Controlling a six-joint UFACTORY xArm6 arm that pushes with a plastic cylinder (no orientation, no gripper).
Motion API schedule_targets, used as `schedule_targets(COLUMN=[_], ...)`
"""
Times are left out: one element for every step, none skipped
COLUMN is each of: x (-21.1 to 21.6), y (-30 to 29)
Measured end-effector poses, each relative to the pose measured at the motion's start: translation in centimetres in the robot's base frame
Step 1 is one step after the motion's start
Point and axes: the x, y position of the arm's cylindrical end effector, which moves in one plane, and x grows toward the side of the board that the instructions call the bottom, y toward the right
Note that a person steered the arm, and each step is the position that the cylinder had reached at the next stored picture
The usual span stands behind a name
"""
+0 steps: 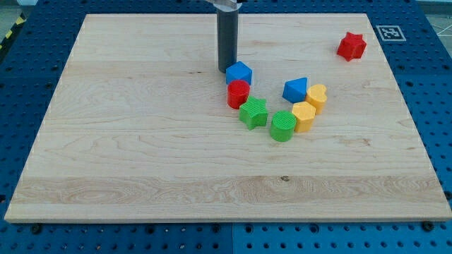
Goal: Move red star closer to the blue cube
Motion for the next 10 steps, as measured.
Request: schedule_targets(x=[-1.4, -4.0, -4.0, -5.5, -5.7, -6.5, -8.8, -10.2, -11.6, -11.0], y=[-0.2, -0.2, -0.2, 2.0, 6.8, 13.4, 19.6, 24.9, 30.7, 34.7])
